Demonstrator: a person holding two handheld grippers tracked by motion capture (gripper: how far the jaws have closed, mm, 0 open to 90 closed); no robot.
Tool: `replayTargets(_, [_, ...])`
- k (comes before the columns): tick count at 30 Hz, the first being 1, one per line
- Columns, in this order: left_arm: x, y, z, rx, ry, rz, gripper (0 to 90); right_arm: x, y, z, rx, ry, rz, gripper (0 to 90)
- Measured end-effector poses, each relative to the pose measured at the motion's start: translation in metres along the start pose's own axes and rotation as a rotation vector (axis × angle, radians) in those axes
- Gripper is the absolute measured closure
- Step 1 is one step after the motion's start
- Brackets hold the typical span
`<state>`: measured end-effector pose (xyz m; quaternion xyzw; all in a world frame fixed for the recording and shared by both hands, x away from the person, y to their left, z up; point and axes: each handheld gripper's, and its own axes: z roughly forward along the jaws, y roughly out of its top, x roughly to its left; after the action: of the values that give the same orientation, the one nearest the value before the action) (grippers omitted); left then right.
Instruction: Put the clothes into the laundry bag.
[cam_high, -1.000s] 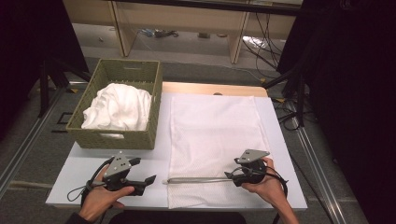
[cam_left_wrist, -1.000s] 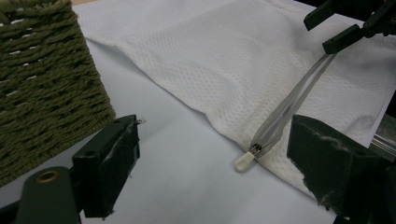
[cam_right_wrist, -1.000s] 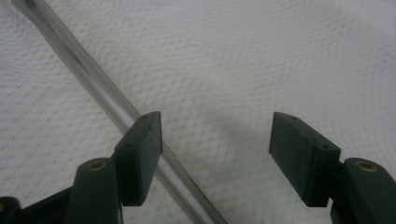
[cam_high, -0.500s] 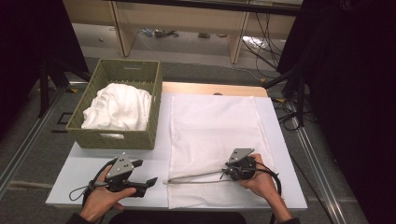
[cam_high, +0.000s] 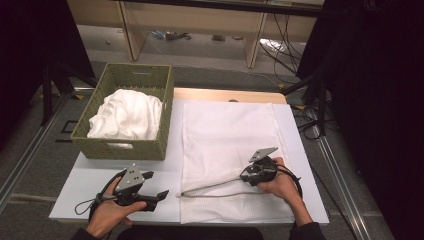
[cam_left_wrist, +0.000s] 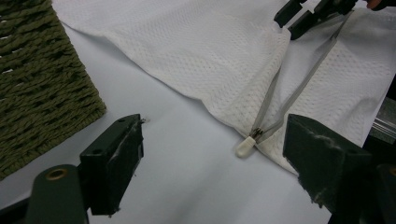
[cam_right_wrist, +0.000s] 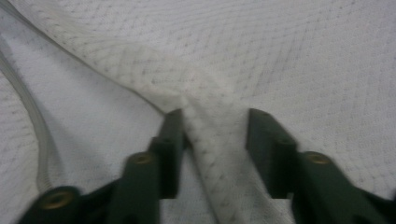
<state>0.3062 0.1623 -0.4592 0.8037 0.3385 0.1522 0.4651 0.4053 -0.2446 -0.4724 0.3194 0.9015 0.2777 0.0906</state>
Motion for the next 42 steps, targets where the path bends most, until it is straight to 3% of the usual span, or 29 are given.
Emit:
replayTargets(2, [-0.001,-0.001,0.0,0.013,-0.005,0.003,20.7,-0.001,0.002,0.002,0.0,0.004,-0.021,75.7])
replayTargets(3, [-0.001,-0.001,0.0,0.013,-0.005,0.003,20.7,-0.001,0.002,0.002,0.0,0.004,-0.021,75.7])
replayTargets(5, [0.0,0.0,0.0,0.009,-0.001,0.007,20.8,0.0,0.005,0.002,0.019,0.002,-0.089,87.4])
replayTargets(6, [0.0,0.0,0.0,0.01,0.004,0.009,20.9,0.001,0.007,0.003,0.018,-0.012,-0.126,88.8])
replayTargets(9, [0.002,0.001,-0.004,-0.01,0.014,0.003,21.1,0.009,0.012,-0.003,0.027,-0.075,-0.15,89.1])
replayTargets(10, [0.003,0.002,-0.004,-0.028,0.011,-0.016,21.1,0.012,0.014,-0.006,0.028,-0.086,-0.133,89.2])
replayTargets(11, [0.004,0.003,-0.006,-0.028,0.02,-0.032,21.1,0.01,0.016,-0.009,-0.004,-0.106,-0.179,89.3])
replayTargets(12, [0.007,0.003,-0.008,-0.035,0.003,-0.068,21.2,0.012,0.017,-0.013,-0.017,-0.121,-0.162,89.3])
replayTargets(13, [0.008,0.004,-0.009,-0.054,-0.014,-0.137,21.1,0.012,0.019,-0.016,-0.035,-0.126,-0.157,89.3])
replayTargets(14, [0.007,0.005,-0.01,-0.061,-0.013,-0.16,21.3,0.011,0.021,-0.019,-0.054,-0.138,-0.186,89.3])
replayTargets(16, [0.006,0.01,-0.013,-0.069,0.02,-0.125,21.6,0.012,0.023,-0.024,-0.054,-0.164,-0.218,89.3])
replayTargets(17, [0.006,0.011,-0.014,-0.069,0.038,-0.117,21.6,0.012,0.024,-0.025,-0.052,-0.155,-0.221,89.3])
replayTargets(18, [0.007,0.013,-0.015,-0.067,0.042,-0.118,21.6,0.012,0.024,-0.026,-0.077,-0.171,-0.221,89.3])
replayTargets(20, [0.009,0.018,-0.018,-0.067,0.048,-0.126,21.6,0.012,0.026,-0.031,-0.069,-0.169,-0.24,89.4])
replayTargets(23, [0.014,0.032,-0.025,-0.074,0.081,-0.094,20.6,0.014,0.027,-0.034,-0.095,-0.196,-0.228,89.4])
replayTargets(25, [0.02,0.043,-0.031,-0.074,0.066,-0.09,19.4,0.014,0.028,-0.038,-0.091,-0.192,-0.217,89.3])
replayTargets(28, [0.034,0.064,-0.04,-0.071,0.123,-0.06,17.4,0.014,0.029,-0.041,-0.106,-0.194,-0.215,89.4])
replayTargets(30, [0.046,0.079,-0.044,-0.072,0.141,-0.07,17.2,0.014,0.031,-0.043,-0.113,-0.201,-0.228,89.4])
replayTargets(32, [0.064,0.093,-0.046,-0.059,0.175,-0.052,17.3,0.015,0.034,-0.045,-0.121,-0.21,-0.237,89.4])
replayTargets(34, [0.084,0.105,-0.047,-0.044,0.242,-0.054,17.2,0.016,0.035,-0.047,-0.126,-0.212,-0.246,89.5])
replayTargets(37, [0.113,0.118,-0.042,0.01,0.347,-0.07,16.7,0.018,0.038,-0.052,-0.141,-0.218,-0.253,89.6])
replayTargets(38, [0.123,0.122,-0.041,0.057,0.351,-0.052,16.0,0.018,0.039,-0.053,-0.144,-0.218,-0.252,89.5])
replayTargets(41, [0.15,0.128,-0.028,0.107,0.376,-0.081,17.1,0.018,0.042,-0.058,-0.163,-0.224,-0.255,89.5])
replayTargets(42, [0.159,0.129,-0.022,0.121,0.382,-0.096,16.6,0.019,0.042,-0.059,-0.164,-0.222,-0.234,89.5])
